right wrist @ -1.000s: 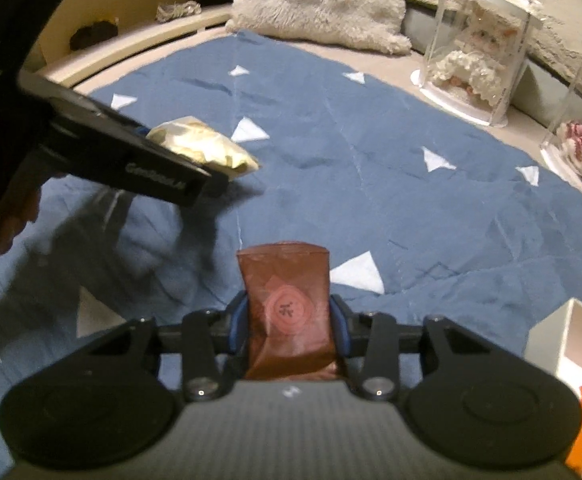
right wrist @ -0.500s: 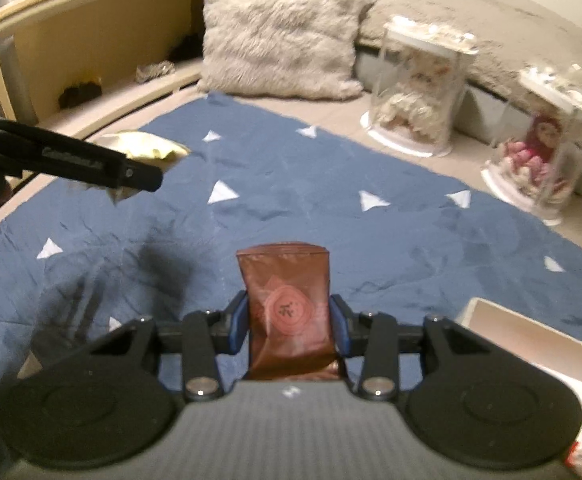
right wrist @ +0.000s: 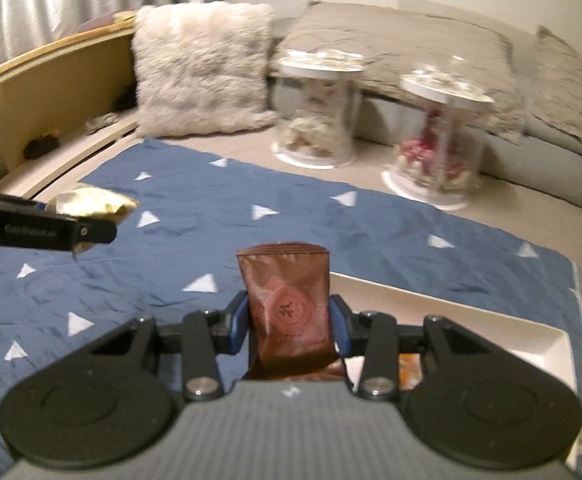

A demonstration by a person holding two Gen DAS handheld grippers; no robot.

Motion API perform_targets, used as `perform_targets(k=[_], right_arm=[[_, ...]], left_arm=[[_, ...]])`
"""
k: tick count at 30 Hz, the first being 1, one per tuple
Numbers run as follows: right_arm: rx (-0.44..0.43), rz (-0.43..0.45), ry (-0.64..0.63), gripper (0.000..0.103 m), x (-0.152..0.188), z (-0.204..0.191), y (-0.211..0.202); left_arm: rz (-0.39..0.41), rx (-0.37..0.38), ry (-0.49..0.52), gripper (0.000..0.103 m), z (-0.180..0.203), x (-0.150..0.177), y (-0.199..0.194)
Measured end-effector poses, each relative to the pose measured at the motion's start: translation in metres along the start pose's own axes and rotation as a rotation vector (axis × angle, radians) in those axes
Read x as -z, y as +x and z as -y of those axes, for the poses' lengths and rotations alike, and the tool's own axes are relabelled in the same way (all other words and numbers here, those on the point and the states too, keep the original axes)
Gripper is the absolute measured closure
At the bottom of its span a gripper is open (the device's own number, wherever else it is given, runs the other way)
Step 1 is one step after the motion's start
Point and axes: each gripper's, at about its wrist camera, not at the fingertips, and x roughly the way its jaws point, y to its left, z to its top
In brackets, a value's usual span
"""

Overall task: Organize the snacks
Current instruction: 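Carry the yellow-printed pack and brown foil pack over the white tray with both grippers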

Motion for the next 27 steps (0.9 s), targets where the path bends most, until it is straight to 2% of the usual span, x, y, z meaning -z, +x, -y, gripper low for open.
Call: perform_targets(k=[13, 27], right_arm=[[0.094, -0.024, 0.093, 0.055, 0.057, 0.096, -0.025], [0.184, -0.036, 0.249, 0.055, 0.101, 0.184, -0.026]], left_arm=[[-0.021, 0.134, 0.064, 0.053, 0.127, 0.008, 0.025], [-0.089, 0.272, 0.066, 0.053, 0.236, 0.018, 0.083]])
